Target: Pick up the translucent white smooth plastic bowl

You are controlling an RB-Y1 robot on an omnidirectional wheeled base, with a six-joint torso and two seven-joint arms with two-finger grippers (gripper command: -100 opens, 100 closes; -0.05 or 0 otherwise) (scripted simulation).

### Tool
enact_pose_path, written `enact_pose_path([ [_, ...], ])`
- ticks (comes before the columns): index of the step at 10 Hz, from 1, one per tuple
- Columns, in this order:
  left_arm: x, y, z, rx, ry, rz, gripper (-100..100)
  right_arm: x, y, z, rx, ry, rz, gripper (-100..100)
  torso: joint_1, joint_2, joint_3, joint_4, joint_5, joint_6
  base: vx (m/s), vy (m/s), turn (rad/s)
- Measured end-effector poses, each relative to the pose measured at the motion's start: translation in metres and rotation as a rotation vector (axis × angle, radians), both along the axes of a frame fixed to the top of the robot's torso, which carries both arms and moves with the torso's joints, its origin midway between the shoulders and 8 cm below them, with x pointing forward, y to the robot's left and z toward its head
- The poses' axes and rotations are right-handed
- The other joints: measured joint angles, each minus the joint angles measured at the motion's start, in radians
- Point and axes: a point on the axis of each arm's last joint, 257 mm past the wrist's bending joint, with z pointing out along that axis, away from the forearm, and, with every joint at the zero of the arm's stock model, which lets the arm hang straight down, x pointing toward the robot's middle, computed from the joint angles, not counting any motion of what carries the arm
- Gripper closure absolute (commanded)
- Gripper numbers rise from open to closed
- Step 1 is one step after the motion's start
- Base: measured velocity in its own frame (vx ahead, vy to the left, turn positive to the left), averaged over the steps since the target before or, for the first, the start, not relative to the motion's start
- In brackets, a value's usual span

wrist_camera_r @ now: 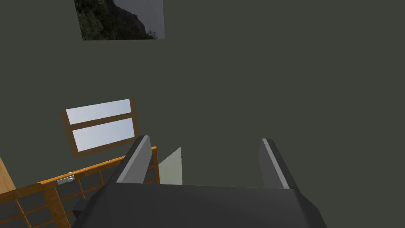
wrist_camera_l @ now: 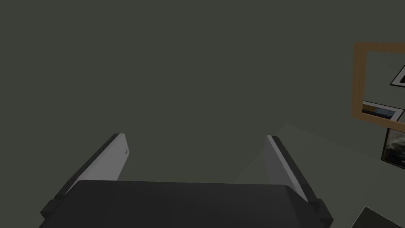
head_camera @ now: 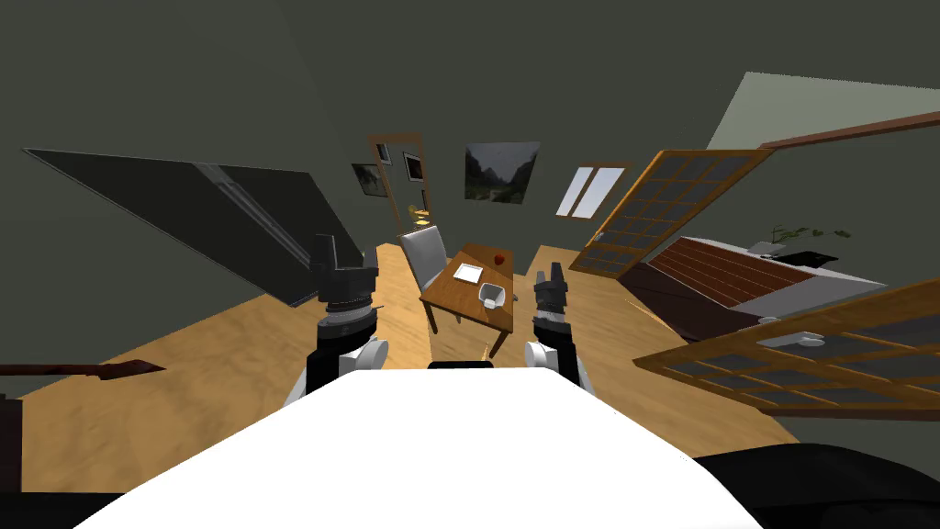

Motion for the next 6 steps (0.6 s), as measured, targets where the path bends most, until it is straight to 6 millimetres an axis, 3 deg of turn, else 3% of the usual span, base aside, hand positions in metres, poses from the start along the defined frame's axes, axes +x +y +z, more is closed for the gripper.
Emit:
enact_pose_path([
  [4, 0.0, 0.0, 0.0, 0.0, 0.0, 0.0, 0, 0.01, 0.015, -0.01, -0.112, 0.033, 0.052, -100, 0.008, -0.001, 0.0, 0.0, 0.002, 0.0, 0.013, 0.127, 0.112],
  [6, 0.0, 0.0, 0.0, 0.0, 0.0, 0.0, 0, 0.017, 0.024, -0.018, -0.177, 0.056, 0.079, -100, 0.011, -0.002, -0.001, 0.0, 0.002, -0.001, 0.026, 0.192, 0.223],
])
